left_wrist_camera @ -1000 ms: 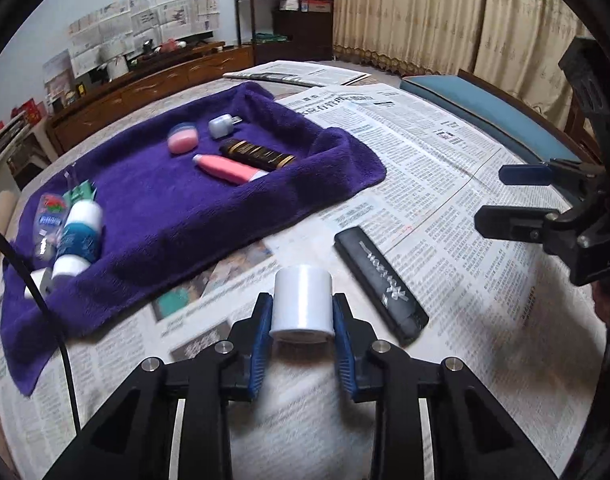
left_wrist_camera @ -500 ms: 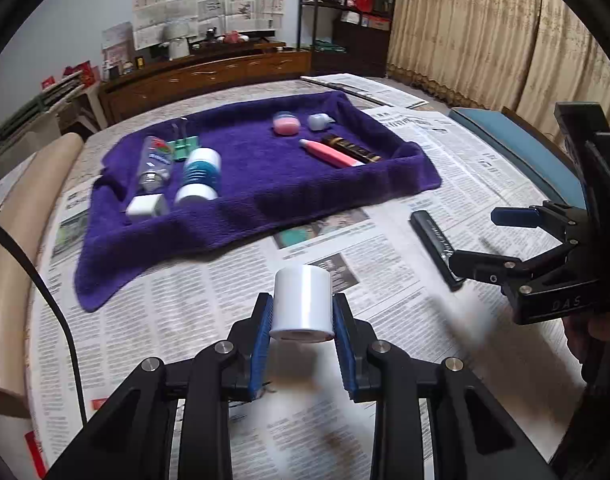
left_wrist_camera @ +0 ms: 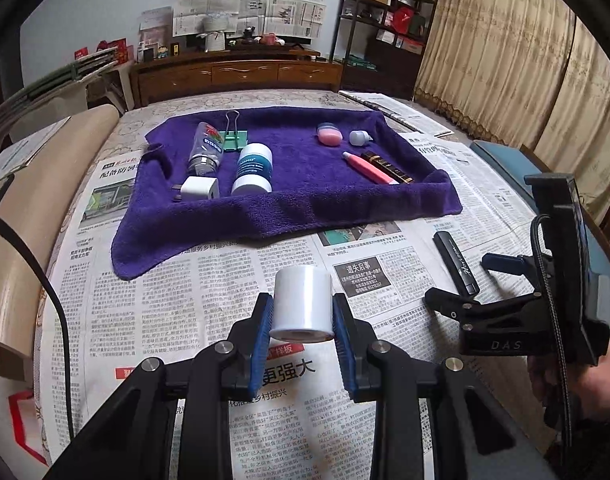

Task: Organize rigid objects
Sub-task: 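Grasp the black Horizon lighter with the right tool while the left tool holds the tape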

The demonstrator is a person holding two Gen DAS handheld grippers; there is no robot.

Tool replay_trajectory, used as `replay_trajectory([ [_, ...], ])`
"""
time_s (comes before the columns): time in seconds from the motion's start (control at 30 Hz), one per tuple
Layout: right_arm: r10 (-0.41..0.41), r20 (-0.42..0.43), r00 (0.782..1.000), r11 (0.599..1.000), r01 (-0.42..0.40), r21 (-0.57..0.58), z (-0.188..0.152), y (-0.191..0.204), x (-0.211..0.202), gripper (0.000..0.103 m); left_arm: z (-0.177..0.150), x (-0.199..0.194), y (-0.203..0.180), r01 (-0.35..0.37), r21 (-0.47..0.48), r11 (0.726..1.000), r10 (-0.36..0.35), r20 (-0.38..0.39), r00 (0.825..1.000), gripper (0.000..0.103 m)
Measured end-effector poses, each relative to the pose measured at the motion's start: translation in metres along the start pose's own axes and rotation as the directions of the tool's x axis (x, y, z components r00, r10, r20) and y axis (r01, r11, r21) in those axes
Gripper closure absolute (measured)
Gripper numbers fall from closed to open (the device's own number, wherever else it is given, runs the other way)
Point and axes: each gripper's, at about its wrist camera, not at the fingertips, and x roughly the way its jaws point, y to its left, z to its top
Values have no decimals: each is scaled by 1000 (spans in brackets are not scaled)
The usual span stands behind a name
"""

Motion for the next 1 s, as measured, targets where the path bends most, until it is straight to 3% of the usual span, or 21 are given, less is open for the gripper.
replay_trajectory([
  [0.2, -27, -11, 1000, 999, 27, 47, 4, 0, 1, 0, -3, -3, 6, 19, -25, 1000, -19, 0, 1000, 75],
  [0.53, -56, 59, 997, 994, 50, 93, -3, 0, -3, 5, -5, -16, 19, 34, -63, 997, -33, 16, 999, 75],
  [0.63, -77, 75, 994, 991, 68, 113, -6, -4, -8, 17, -6, -17, 25, 32, -73, 997, -31, 17, 999, 75],
  [0.67, -80, 81, 994, 991, 70, 117, -7, -5, -10, 28, -6, -18, 26, 32, -77, 996, -31, 17, 999, 75],
  [0.7, -87, 90, 992, 989, 75, 126, -7, -8, -13, 49, -7, -18, 28, 36, -83, 996, -35, 18, 999, 75],
  [0.73, -87, 101, 991, 989, 73, 132, -7, -11, -14, 57, -7, -19, 29, 39, -87, 995, -37, 19, 999, 75],
  [0.83, -74, 110, 991, 993, 63, 97, -4, -10, -13, 68, -7, -20, 32, 48, -97, 994, -46, 23, 999, 75],
  [0.87, -58, 117, 991, 996, 49, 78, -4, -6, -13, 78, -6, -20, 31, 49, -98, 994, -47, 23, 999, 75],
  [0.9, -54, 120, 991, 997, 46, 67, -3, -4, -13, 81, -6, -20, 31, 51, -98, 994, -49, 22, 999, 75],
  [1.0, -36, 129, 991, 998, 29, 54, -3, -5, -12, 81, -6, -21, 29, 56, -93, 994, -55, 19, 998, 75],
])
